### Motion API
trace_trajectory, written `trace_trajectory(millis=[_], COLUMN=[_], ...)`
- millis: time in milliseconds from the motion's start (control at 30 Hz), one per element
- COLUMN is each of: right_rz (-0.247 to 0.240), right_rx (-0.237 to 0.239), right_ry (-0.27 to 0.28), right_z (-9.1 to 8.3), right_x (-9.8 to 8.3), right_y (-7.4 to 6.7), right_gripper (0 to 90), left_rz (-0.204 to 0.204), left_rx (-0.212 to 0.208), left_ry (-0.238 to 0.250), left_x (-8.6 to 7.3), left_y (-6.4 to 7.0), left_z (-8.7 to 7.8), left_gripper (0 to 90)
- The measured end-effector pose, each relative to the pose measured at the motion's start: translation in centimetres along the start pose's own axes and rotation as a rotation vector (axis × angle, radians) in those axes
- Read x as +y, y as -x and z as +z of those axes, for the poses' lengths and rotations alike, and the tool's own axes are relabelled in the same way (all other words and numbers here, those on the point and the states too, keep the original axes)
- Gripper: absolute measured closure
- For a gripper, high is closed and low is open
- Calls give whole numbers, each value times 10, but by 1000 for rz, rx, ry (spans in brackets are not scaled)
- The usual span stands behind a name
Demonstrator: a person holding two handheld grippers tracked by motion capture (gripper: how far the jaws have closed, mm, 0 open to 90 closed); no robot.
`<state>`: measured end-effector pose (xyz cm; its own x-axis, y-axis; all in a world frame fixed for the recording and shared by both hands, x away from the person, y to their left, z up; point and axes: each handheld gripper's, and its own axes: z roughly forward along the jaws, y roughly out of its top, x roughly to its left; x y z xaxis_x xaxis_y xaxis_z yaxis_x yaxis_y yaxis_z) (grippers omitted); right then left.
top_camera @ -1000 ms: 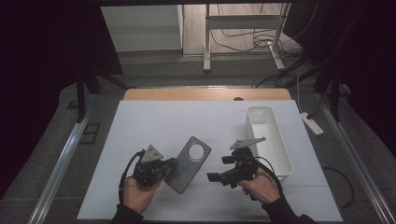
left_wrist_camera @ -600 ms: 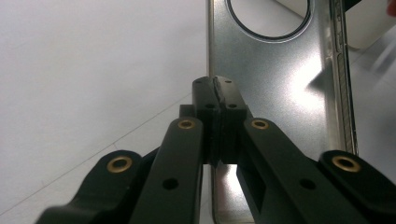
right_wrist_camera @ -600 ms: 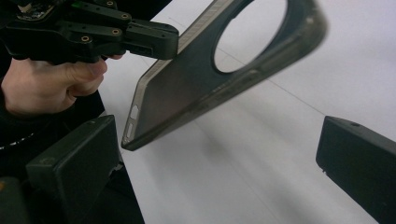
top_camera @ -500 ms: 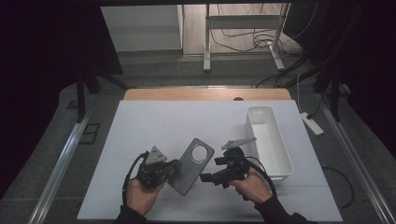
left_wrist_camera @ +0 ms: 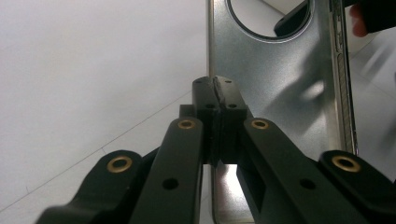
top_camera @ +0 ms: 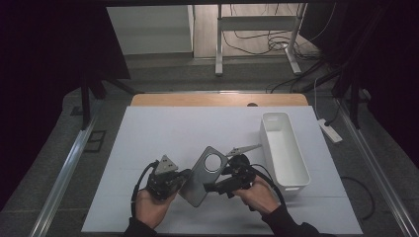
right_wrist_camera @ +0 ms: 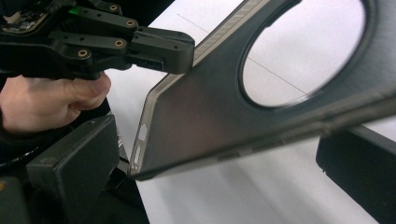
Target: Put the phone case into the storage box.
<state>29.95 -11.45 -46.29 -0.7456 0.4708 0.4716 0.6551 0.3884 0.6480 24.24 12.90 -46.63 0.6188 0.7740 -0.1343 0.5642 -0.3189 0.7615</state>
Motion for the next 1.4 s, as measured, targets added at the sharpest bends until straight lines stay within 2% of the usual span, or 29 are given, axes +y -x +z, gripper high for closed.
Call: trace_trajectory(millis=[167,433,567,733,833,867,900,1067,1200,1400], right_rz=[6,47,60,88,94,94,98,116,128,154], right_rx=[0,28,28,61,77,77,90,116,137,163], right_ry=[-11,-1,0,8,5,5,9,14,19,28], right_z=[6,13,15,14,15,15,15,15,15,15], right_x=[2,3,3,4,3,3,2,2,0,0], right_y=[-1,1,1,3,3,3,4,5,6,8], right_gripper=[0,21,122,322,421,421,489,625,702,755], left_rz=[1,2,2,0,1,0,0,-3,-1,-1], left_rx=[-4,-7,-9,-14,-16,-17,-18,-25,-28,-32], left_ry=[1,7,10,14,16,18,19,27,32,34], left_x=[0,0,0,0,0,0,0,0,0,-1], left_y=[1,2,3,3,4,4,4,5,5,5], left_z=[0,-1,-2,-2,-2,-3,-3,-4,-4,-4], left_gripper=[889,888,888,889,888,888,888,888,888,888])
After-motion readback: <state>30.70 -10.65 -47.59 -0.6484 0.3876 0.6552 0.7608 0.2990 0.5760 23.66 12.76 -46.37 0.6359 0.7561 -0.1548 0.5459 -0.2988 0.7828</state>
